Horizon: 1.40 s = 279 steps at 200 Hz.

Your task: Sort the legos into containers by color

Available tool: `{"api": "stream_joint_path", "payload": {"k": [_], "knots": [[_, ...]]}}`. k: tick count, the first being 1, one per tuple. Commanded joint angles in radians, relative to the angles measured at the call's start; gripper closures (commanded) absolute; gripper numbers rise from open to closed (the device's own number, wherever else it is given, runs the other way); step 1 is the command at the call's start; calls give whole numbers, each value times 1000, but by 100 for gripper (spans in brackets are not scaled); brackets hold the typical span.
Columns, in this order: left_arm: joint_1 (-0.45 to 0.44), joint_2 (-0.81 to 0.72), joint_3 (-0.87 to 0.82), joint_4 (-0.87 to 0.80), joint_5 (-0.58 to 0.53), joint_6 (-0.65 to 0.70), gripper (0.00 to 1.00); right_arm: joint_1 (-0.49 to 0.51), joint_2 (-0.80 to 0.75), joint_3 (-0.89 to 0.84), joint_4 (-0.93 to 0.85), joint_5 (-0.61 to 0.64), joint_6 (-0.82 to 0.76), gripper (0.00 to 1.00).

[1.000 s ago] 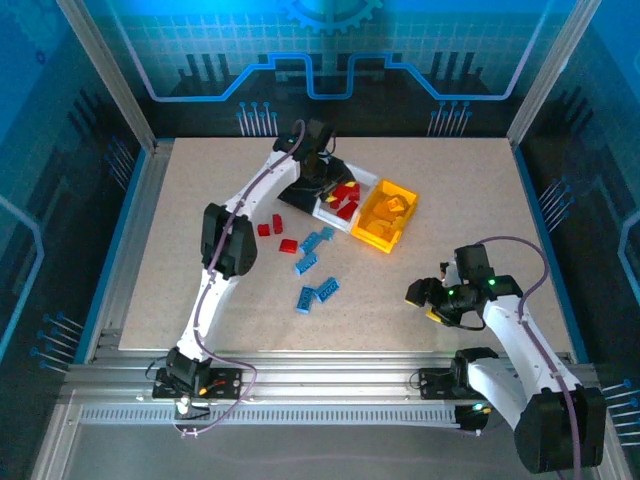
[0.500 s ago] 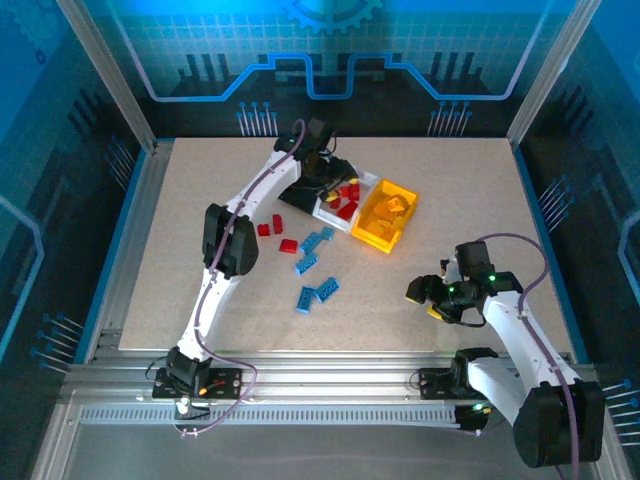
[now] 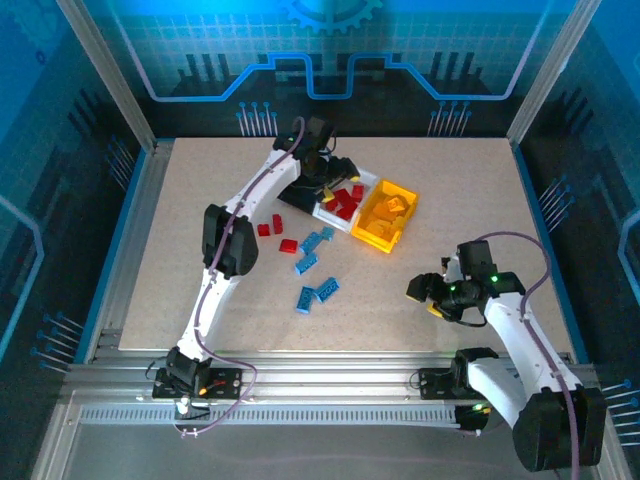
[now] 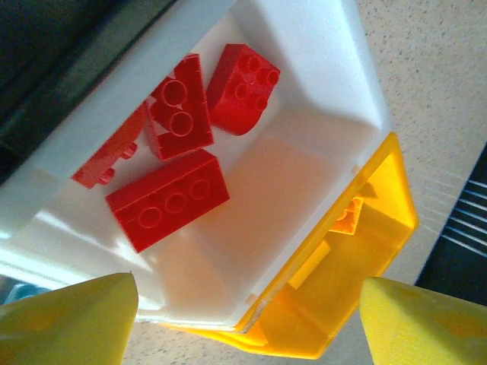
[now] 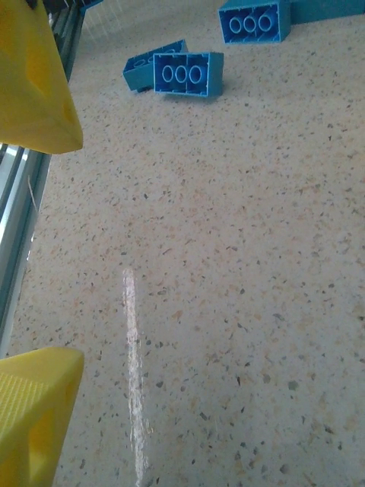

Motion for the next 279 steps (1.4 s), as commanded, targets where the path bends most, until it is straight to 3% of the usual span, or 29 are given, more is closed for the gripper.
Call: {"api": "stream_joint_path", "payload": {"k": [1,35,70,103,142,175,206,279], "knots": [[-6,-139,2,-96,-83,110,20,-13,-7,22,-25,-33,-21,31],[22,-320,-235,-109,-197,185,8,-10,46,44,-17,-51,-37,31],[80,-477,-539,-75,-244,185,1,7,83,68,0,-61,-25,32],[114,-511,-658,-89,-321,230,1,34,79,75,0,-48,-11,32],[153,-441,-633,-82,-346,330,1,54,63,59,-7,-39,7,33],[156,-296,-460,-147,-369,404,19,62,64,65,-14,-32,14,33],[155,-206,-381,-154,-364,410,29,63,67,92,-36,-17,8,33],[154,-110,-338,-164,-374,396,36,64,65,95,-45,-1,26,33]]}}
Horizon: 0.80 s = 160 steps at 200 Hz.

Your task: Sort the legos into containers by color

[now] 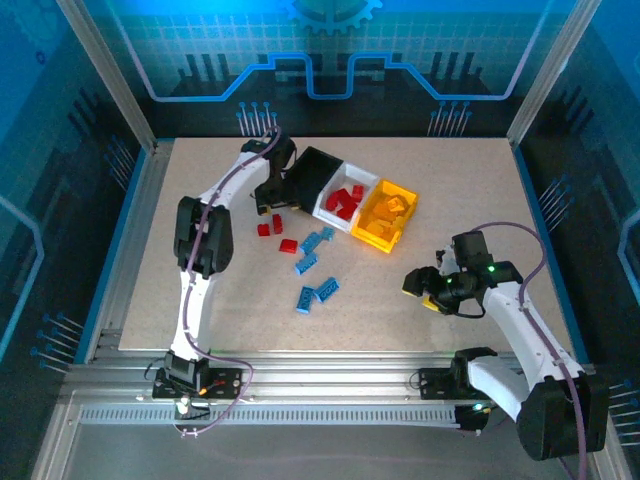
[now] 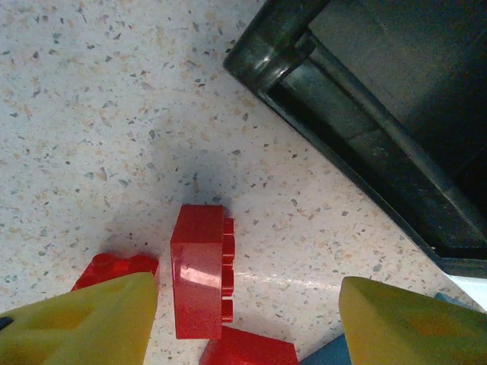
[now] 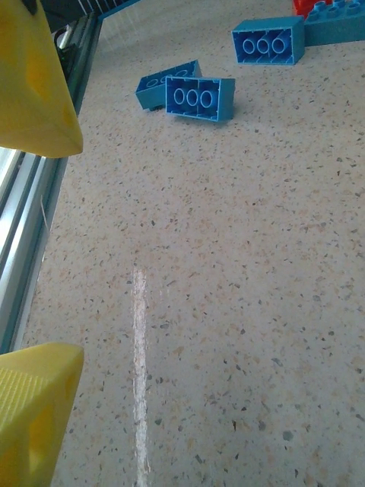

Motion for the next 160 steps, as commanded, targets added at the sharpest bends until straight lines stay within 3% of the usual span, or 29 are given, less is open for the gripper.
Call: {"api": "stream_joint_path", "payload": {"k": [1,160], "knots": [[-1,34,43,-37,-24,7,36,15,-7,16,-24,10,17,33],[-1,86,8,-42,-50,-7,46,20,-7,13,-26,20,25,33]]}}
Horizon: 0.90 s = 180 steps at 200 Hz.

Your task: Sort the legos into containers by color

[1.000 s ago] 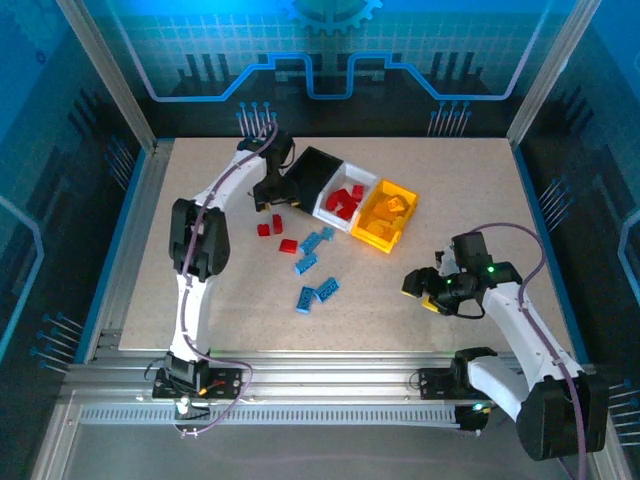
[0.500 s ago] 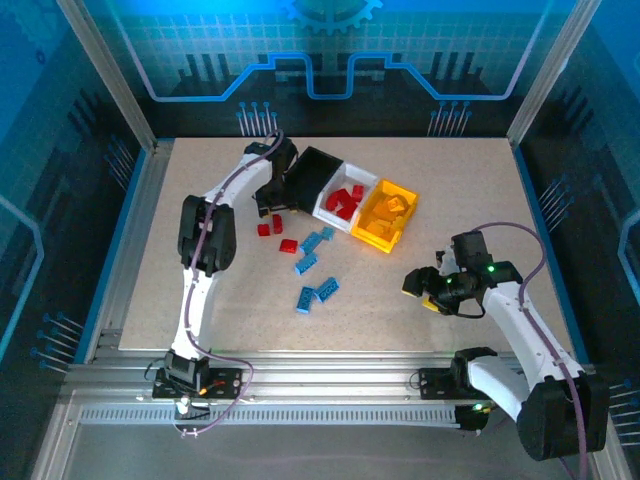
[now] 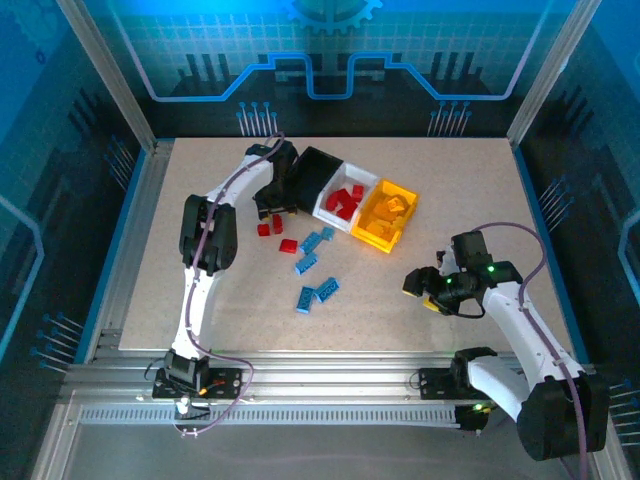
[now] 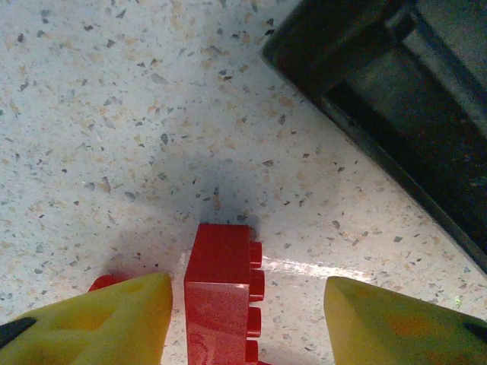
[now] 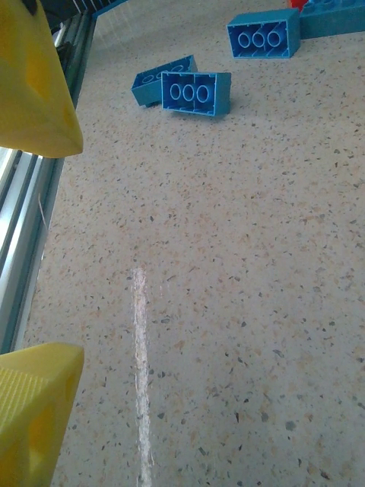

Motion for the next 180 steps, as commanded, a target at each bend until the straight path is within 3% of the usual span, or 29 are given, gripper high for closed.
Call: {"api": "stream_joint_path", "payload": {"k": [1,65,143,180], "knots": [[-1,29,-3,-23,-16,-4,46,15,-7,12,-24,4,6,33],[0,38,-43,-3,-12,-9,51,14,-19,8,-35,8,4,33],[-1,23,-70,11,-3,-8,78,14,-34,8,-45,17,9,33],[1,-21,-108,22,11,-11,84,15,-33,6,-37,16,12,33]]}}
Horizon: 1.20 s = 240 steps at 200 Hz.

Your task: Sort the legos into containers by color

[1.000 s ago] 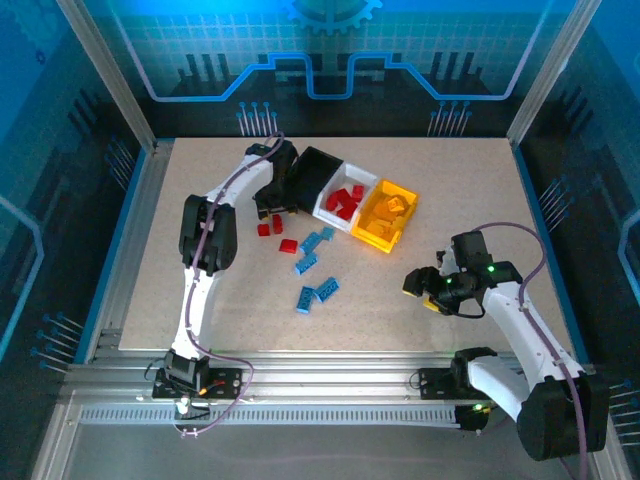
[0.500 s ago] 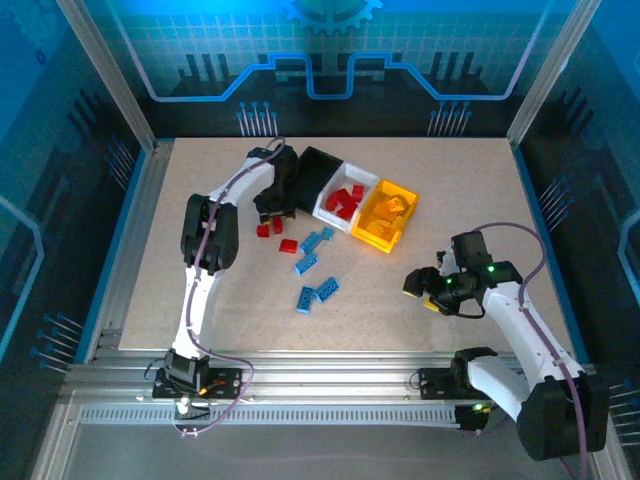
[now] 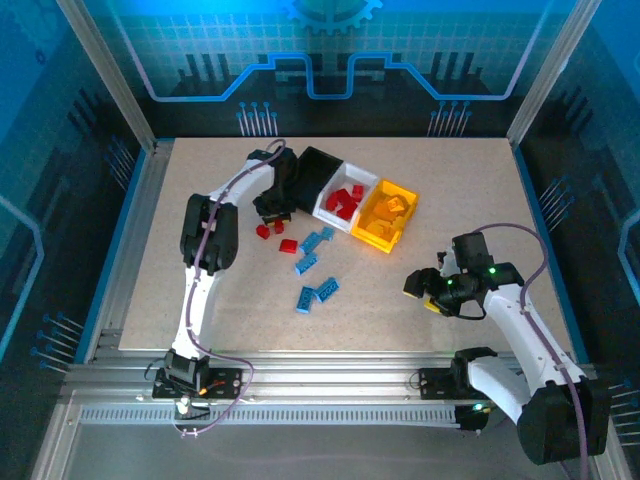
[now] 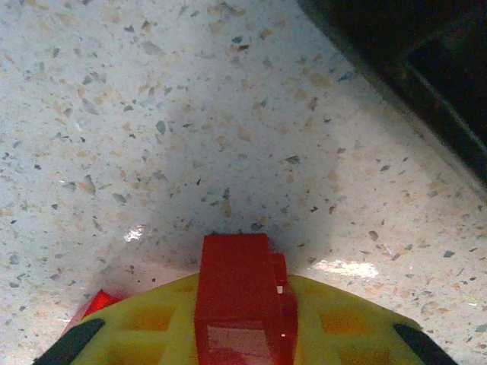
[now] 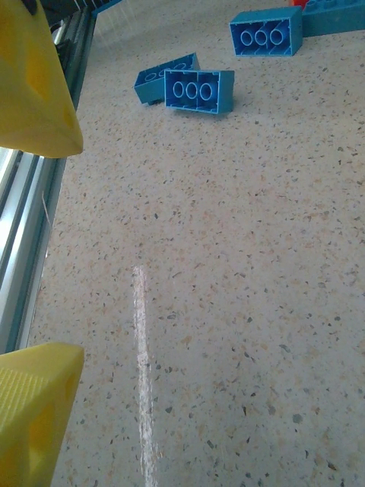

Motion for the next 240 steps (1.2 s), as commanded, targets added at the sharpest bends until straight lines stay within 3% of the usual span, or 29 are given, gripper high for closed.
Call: {"api": "stream_joint_path", "payload": {"k": [1,152,240], "knots": [[0,-30,-44,-12,10,-10,84,14,-11,7,-17,8,12,33],[-47,-279,-22,-31,163,-128,84,-21,-55,-25,3,-8,-38,33],[-135,-122,329,17,330,-190,83,-97,-74,19,-53,-47,-88,33]]}}
